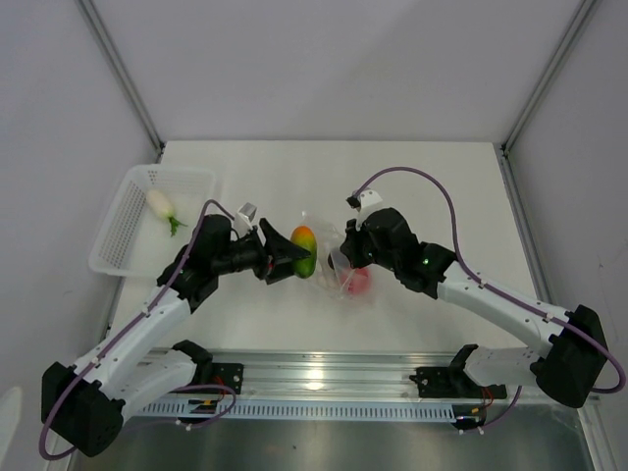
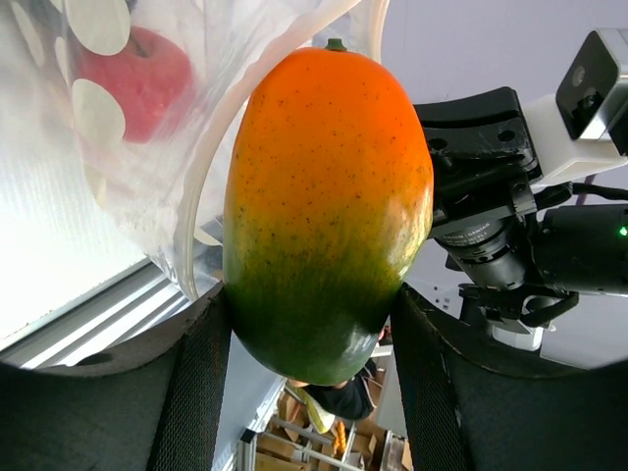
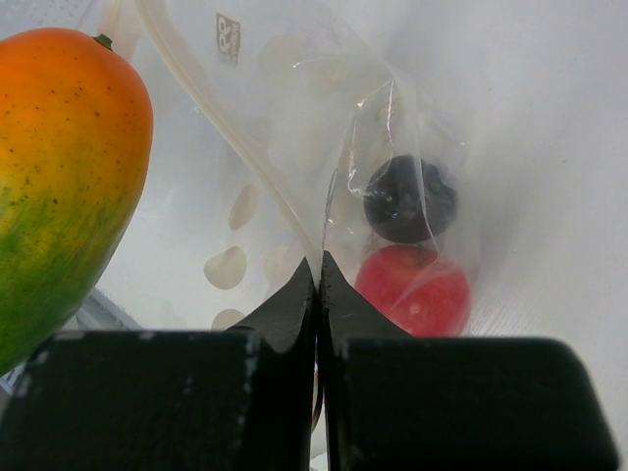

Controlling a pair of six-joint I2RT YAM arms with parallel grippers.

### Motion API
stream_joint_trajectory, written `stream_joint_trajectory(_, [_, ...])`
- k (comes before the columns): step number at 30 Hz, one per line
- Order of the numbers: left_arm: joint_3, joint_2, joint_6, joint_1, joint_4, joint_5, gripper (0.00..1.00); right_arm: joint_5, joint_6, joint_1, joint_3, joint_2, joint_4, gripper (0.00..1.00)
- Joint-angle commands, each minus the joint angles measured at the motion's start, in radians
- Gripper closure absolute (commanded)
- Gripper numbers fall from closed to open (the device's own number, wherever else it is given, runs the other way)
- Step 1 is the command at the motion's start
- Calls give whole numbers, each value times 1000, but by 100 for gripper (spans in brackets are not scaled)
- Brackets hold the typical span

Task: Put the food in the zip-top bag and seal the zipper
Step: Place the fake fruit in the zipper food storage bag, then pick up the fake vegetable from the bin.

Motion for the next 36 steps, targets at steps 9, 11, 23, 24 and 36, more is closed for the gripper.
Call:
stream_joint_trajectory(9, [133, 15, 107, -34, -98, -43, 1, 13, -8, 4, 23, -32, 31, 100])
stream_joint_trajectory(11, [156, 19, 132, -34, -126, -49, 1, 13, -10, 4, 23, -34, 34, 100])
stream_joint_trajectory(23, [277, -22, 300, -31, -294, -205, 0, 12, -14, 1, 22, -34, 25, 100])
stream_joint_trajectory(24, [308, -16, 320, -31, -319, -251, 1, 13, -14, 1, 20, -34, 23, 100])
stream_joint_trajectory(36, [422, 50, 331, 159, -595, -787, 1, 6, -10, -7, -9, -40, 34, 100])
